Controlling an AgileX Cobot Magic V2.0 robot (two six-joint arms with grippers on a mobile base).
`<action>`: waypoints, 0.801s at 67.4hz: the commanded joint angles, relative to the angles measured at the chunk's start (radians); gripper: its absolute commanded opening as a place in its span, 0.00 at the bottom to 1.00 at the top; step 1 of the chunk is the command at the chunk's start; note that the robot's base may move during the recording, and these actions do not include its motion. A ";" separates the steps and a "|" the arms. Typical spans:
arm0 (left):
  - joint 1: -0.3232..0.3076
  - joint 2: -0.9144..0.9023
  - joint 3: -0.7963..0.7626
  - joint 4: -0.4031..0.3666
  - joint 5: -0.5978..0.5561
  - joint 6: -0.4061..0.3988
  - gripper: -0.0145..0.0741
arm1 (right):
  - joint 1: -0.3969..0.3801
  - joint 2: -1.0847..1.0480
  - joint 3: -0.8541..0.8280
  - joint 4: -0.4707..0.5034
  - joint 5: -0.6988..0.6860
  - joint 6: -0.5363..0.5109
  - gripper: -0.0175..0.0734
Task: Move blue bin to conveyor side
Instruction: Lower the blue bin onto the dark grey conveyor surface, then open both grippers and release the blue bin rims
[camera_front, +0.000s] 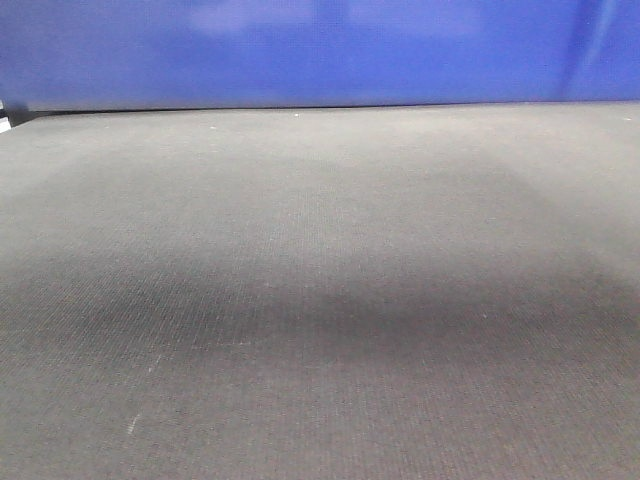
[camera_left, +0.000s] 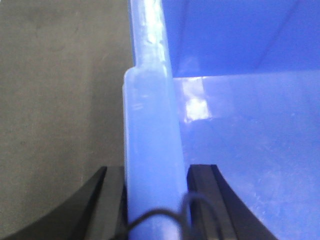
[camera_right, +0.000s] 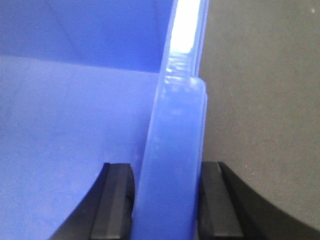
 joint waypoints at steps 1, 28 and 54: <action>-0.005 0.048 -0.016 -0.023 -0.109 0.012 0.15 | 0.002 0.046 -0.015 0.030 -0.102 -0.029 0.11; -0.003 0.288 -0.016 -0.016 -0.194 0.012 0.15 | 0.002 0.316 -0.015 0.030 -0.201 -0.029 0.11; -0.003 0.363 -0.016 0.019 -0.199 0.012 0.27 | 0.002 0.378 -0.015 0.026 -0.239 -0.040 0.19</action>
